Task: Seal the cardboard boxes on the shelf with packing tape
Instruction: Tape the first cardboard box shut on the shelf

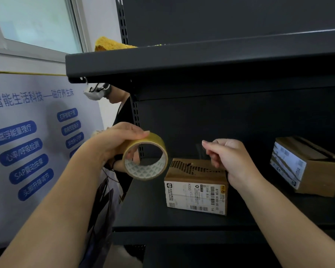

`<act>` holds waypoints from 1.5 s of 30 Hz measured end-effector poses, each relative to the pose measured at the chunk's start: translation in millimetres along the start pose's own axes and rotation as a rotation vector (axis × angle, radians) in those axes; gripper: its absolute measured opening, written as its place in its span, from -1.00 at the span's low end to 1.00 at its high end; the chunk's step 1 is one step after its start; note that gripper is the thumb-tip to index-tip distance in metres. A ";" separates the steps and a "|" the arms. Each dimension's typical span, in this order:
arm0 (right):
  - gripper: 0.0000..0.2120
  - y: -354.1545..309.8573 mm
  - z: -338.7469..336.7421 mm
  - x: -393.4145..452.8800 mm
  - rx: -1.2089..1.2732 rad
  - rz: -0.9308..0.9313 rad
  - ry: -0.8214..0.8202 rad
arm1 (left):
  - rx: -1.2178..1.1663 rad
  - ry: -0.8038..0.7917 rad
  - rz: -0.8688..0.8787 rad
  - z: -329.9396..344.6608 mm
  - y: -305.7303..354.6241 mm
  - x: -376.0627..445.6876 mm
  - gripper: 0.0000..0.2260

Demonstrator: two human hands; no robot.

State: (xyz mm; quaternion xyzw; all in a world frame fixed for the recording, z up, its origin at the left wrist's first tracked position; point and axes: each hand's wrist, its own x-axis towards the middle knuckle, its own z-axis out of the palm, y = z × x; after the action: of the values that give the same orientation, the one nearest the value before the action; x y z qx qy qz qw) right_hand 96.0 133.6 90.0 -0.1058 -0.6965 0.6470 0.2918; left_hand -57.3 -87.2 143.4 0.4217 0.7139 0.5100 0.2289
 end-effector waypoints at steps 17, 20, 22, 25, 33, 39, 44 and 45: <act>-0.63 -4.1 -42.1 4.6 0.055 0.122 0.059 | -0.739 -0.455 0.138 -23.8 -8.2 -25.5 -0.81; -0.63 -5.7 -50.1 6.0 0.039 0.122 0.063 | -0.328 -0.212 0.074 -18.3 -4.4 -25.0 -0.77; -0.62 -6.2 -54.4 6.6 -0.010 0.093 0.074 | 0.000 0.013 -0.077 -15.1 1.8 -20.4 -0.72; -0.69 -4.7 -59.8 7.2 -0.009 0.082 0.186 | 0.473 0.208 -0.246 -6.7 13.0 -3.4 -0.69; -0.74 12.1 -75.0 -6.4 -0.148 0.077 0.212 | 0.823 0.265 -0.234 -5.8 12.5 32.5 -0.72; -0.70 38.2 -74.8 -13.4 -0.208 0.047 0.201 | 0.976 0.158 -0.351 -10.9 -5.2 54.6 -0.70; -0.71 47.2 -73.6 -8.5 -0.244 0.059 0.189 | 0.965 0.111 -0.404 -9.4 -22.6 60.0 -0.71; -0.71 48.9 -73.7 -8.6 -0.248 0.064 0.182 | 0.962 0.100 -0.420 -9.4 -25.3 60.2 -0.70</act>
State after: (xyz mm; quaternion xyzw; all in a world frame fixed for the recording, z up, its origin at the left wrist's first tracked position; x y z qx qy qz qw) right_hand 131.7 197.8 40.1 -0.2215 -0.7379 0.5528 0.3175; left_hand -106.3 -45.0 129.8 0.3021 0.9465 0.0874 0.0726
